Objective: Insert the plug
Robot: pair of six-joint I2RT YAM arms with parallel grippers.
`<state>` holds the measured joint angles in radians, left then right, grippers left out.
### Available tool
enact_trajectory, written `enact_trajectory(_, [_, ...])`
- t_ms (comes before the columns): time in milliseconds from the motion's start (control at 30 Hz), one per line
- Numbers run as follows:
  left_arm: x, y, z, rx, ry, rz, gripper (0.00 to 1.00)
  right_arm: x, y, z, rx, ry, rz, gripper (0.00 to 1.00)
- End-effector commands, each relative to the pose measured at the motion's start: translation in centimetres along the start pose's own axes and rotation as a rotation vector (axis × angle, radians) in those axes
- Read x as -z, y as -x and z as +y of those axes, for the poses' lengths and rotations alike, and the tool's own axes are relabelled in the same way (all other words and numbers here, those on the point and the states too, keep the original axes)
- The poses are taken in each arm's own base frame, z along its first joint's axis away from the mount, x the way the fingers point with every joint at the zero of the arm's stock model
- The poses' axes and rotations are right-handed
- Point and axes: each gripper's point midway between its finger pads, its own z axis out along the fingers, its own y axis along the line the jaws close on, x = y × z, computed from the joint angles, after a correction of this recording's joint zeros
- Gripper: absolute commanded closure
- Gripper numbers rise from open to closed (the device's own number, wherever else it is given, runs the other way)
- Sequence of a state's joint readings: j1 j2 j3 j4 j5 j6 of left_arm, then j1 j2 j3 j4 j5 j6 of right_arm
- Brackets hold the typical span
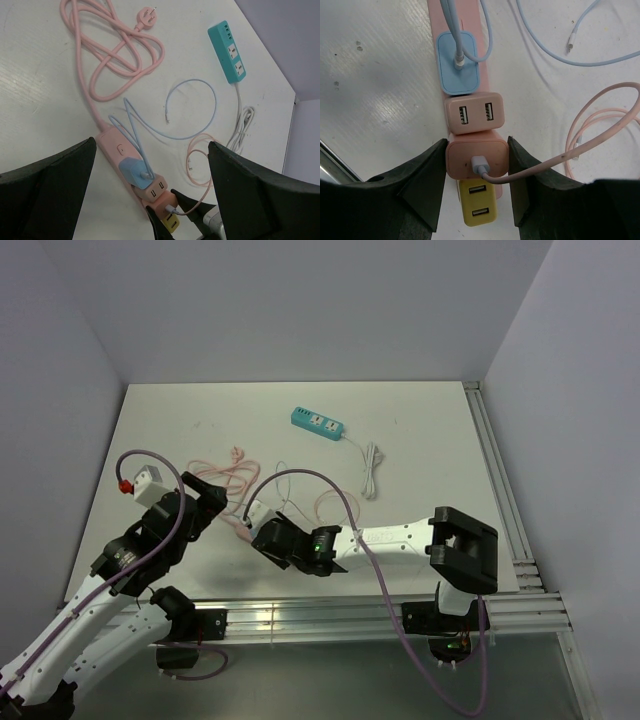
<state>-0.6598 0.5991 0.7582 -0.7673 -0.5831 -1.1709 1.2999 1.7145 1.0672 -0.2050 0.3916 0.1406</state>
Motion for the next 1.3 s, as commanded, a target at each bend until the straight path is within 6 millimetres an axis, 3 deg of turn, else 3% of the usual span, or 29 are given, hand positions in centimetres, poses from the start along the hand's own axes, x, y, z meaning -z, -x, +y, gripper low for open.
enact_trajectory(0, [0.1,0.4,-0.7,0.007,-0.029,-0.009,0.01,-1.1,-12.1,0.6,0.017,0.03,0.361,1.0])
enact_trajectory(367, [0.2,0.3,-1.5,0.005,-0.051,0.009,0.01,-1.2,-14.7,2.6,-0.012,0.062,0.476,1.0])
enact_trajectory(500, [0.5,0.5,-1.4,0.01,-0.052,0.003,0.01,-1.1,-16.6,2.9,-0.077,0.057,0.512,1.0])
enact_trajectory(667, [0.5,0.4,-1.6,0.023,-0.078,0.003,0.01,-1.2,-18.0,4.8,-0.102,0.038,0.532,1.0])
enact_trajectory(867, [0.6,0.3,-1.3,0.016,-0.065,0.015,0.01,-1.4,-21.2,6.3,-0.107,0.008,0.566,1.0])
enact_trajectory(1067, [0.9,0.1,-1.3,0.029,-0.091,0.018,0.02,-1.5,-21.3,5.8,-0.106,-0.025,0.551,1.0])
enact_trajectory(1267, [1.1,0.1,-1.1,0.023,-0.086,0.023,0.02,-2.1,-22.1,6.6,-0.112,-0.011,0.566,1.0])
